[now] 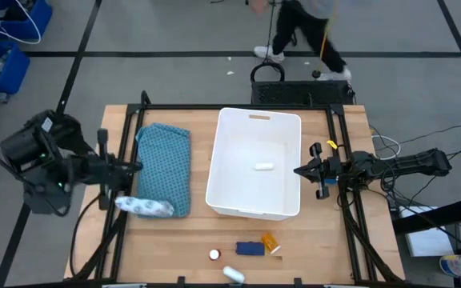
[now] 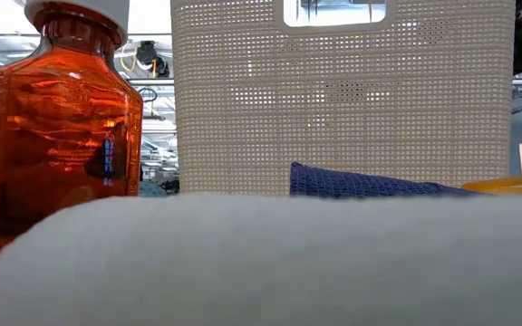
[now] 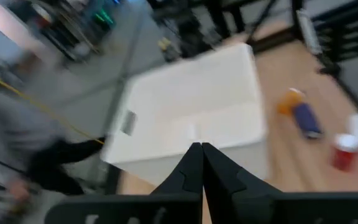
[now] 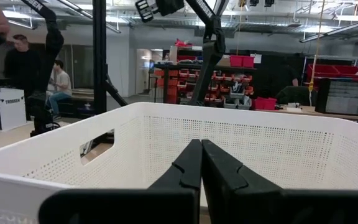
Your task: Pick & place medical supplies in basket/bin
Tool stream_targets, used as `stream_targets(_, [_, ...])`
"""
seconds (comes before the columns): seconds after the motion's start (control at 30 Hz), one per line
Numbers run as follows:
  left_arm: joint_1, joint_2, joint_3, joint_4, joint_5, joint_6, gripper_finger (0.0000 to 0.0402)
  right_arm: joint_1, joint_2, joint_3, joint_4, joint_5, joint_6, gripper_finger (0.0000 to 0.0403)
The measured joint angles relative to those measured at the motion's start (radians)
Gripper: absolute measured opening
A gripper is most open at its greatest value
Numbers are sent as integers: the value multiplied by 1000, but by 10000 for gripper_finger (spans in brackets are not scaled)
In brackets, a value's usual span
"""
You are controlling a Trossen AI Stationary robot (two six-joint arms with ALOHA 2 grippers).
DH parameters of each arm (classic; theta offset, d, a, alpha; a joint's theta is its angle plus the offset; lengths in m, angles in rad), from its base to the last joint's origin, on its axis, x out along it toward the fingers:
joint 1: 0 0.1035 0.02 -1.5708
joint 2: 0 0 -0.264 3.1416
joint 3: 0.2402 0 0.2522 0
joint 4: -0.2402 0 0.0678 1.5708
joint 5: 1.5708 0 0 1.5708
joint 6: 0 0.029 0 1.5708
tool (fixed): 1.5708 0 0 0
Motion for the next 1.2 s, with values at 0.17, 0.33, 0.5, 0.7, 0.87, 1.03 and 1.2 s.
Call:
stream_targets(0.17, [47, 1, -71, -2, 130, -134, 25, 0, 0, 0, 3, 0, -19, 0])
stream_targets(0.33, [92, 4, -185, -1, 271, -259, 94, 0, 0, 0, 6, 0, -22, 0])
stream_targets(0.5, [108, 33, -347, 19, 472, -403, 177, 0, 0, 0, 7, 1, -22, 0])
stream_targets(0.7, [109, 96, -578, 283, 633, -481, 260, 0, 0, 0, 8, 2, -24, 0])
stream_targets(0.87, [184, 180, -694, 503, 835, -660, 290, 0, 0, 0, 23, 2, -25, 0])
stream_targets(1.03, [280, 270, -710, 524, 1031, -746, 284, 0, 0, 0, 25, 2, -27, 0])
stream_targets(1.2, [322, 301, -710, 527, 992, -700, 281, 0, 0, 0, 27, 1, -44, 0])
